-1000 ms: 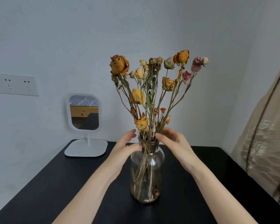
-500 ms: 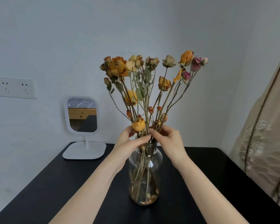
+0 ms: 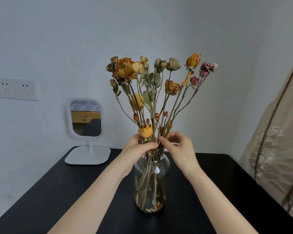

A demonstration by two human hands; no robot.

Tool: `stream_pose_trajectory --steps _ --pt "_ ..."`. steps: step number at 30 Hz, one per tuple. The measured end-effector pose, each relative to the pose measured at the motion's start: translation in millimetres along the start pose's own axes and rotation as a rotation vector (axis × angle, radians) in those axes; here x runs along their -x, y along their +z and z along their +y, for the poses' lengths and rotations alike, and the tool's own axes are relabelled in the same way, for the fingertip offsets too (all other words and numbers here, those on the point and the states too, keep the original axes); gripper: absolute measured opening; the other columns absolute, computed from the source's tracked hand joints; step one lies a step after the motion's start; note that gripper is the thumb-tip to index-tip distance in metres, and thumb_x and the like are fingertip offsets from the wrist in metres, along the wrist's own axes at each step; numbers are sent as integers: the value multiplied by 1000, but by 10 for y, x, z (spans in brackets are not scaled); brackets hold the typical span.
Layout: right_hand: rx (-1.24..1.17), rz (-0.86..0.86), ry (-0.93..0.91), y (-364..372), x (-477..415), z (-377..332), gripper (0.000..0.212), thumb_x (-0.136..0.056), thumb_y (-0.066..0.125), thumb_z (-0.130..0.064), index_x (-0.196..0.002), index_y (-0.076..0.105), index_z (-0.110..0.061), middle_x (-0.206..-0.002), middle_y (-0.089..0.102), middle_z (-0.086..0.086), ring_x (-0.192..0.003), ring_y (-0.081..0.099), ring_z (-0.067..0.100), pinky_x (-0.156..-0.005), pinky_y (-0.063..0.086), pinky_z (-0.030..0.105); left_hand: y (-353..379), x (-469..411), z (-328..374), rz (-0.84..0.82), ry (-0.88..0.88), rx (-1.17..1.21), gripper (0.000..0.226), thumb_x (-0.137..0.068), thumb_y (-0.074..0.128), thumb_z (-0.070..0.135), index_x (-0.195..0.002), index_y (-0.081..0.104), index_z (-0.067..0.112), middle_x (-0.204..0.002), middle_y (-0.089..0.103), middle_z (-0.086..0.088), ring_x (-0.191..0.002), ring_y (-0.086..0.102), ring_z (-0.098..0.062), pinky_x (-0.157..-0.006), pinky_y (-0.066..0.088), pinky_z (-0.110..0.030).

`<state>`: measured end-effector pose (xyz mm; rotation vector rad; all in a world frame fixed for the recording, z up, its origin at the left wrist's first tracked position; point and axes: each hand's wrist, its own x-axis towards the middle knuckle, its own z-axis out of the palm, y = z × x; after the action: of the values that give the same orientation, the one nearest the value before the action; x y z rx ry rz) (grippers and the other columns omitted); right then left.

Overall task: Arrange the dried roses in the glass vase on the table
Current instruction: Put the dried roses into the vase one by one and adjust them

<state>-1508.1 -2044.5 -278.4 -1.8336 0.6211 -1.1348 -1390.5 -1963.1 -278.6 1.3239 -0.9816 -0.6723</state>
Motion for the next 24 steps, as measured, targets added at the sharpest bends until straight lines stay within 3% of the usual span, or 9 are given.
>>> stream_pose_trajectory --steps 4,8,11,13,18,24 --pt "2 -19 -19 -2 -9 -33 9 -88 61 -19 -90 67 -14 -87 67 -1 -85 60 11 -66 43 12 28 -18 0 20 8 -3 40 -80 69 16 -118 58 17 -113 67 -2 -106 61 -18 -101 45 -42" --pt "-7 -21 -26 7 -10 -33 13 -90 58 -17 -97 69 -14 -89 68 -4 -85 60 7 -61 44 6 41 -42 12 34 5 -42 32 -81 68 17 -112 62 17 -105 69 -3 -102 63 -19 -93 50 -37" --pt "-24 -33 -9 -2 5 -16 11 -89 59 -18 -87 70 -19 -86 68 -3 -83 60 8 -63 46 6 42 -47 -2 47 22 -44 22 -81 68 19 -103 64 24 -100 70 4 -96 65 -13 -80 51 -25" --pt "-25 -47 -5 -3 20 -3 14 -88 60 -20 -78 69 -22 -81 69 -2 -80 61 10 -66 46 10 48 -55 -14 63 34 -46 19 -82 68 21 -99 63 28 -101 70 5 -94 65 -11 -80 51 -25" --pt "-54 -3 -38 -15 2 -31 12 -88 61 -20 -79 68 -18 -84 68 6 -82 61 16 -65 47 9 104 -79 24 96 81 -57 12 -85 64 24 -89 61 36 -96 69 13 -94 64 -8 -82 50 -25" --pt "-36 -58 0 -25 31 -6 8 -87 61 -25 -87 68 -21 -88 69 3 -88 63 17 -71 49 15 88 -2 -19 55 102 -30 22 -83 67 25 -99 58 38 -98 68 19 -89 64 6 -66 50 -9"
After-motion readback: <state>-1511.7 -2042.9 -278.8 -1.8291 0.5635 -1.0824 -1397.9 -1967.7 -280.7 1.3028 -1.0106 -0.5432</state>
